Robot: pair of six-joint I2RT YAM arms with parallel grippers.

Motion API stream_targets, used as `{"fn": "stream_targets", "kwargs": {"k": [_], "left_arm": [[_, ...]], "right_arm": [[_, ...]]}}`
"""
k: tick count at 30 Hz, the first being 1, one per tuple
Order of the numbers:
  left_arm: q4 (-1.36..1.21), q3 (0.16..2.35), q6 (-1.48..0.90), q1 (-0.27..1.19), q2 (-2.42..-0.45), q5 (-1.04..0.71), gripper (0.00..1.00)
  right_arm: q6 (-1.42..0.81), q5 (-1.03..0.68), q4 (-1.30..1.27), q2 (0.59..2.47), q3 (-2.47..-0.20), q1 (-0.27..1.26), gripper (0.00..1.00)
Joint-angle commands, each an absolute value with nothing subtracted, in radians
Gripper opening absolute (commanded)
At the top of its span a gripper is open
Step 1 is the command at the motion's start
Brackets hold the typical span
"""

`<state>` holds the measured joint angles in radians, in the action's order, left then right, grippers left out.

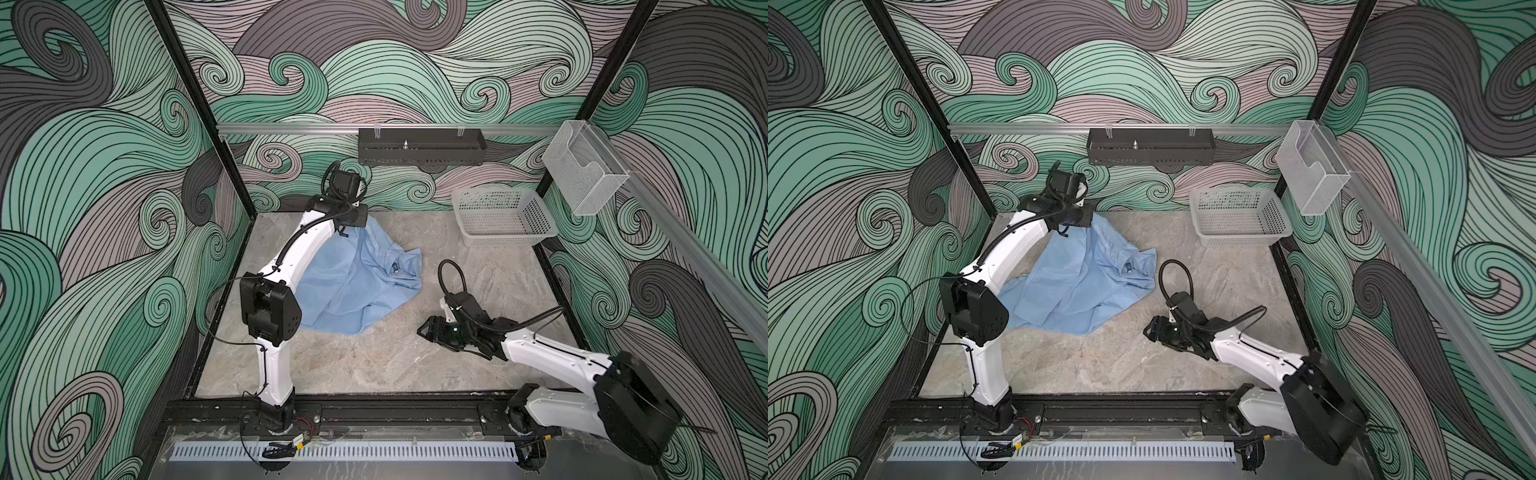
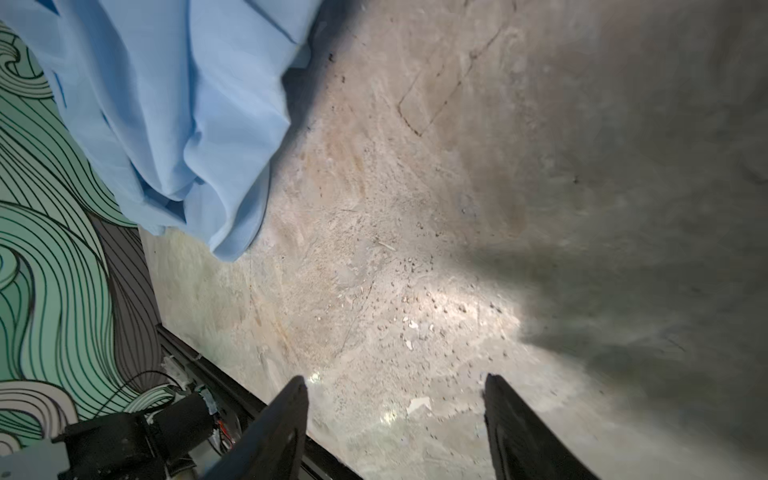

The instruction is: Fold and stack the long sleeve shirts

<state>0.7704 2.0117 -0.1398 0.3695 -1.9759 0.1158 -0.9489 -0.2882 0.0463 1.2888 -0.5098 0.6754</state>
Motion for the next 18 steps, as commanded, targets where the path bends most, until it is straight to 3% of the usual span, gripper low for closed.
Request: {"fn": "stream_targets", "kwargs": {"k": [1, 7, 11, 14, 18], "left_arm": [[0.813, 2.054, -0.146, 0.369, -1.995, 0.118, 0.0], [0.819, 2.065, -0.144, 0.363, -2.002, 0.117, 0.0], [0.826, 2.072, -0.143, 0.357, -2.003, 0.114, 0.0], [0.843, 2.092, -0.137, 0.353, -2.006, 0.11, 0.0], [0.857, 2.113, -0.131, 0.34, -2.006, 0.112, 0.0]], "right_arm": [[-1.074, -0.265, -0.299, 1.374, -0.526, 0.683, 0.71], [-1.106, -0.234, -0.466, 1.579, -0.63, 0.683, 0.78], [-1.111, -0.209, -0.523, 1.711, -0.714, 0.681, 0.72], [-1.109, -0.193, -0.488, 1.79, -0.767, 0.68, 0.51], [-1.129, -0.203, -0.488, 1.782, -0.732, 0.686, 0.08]]}}
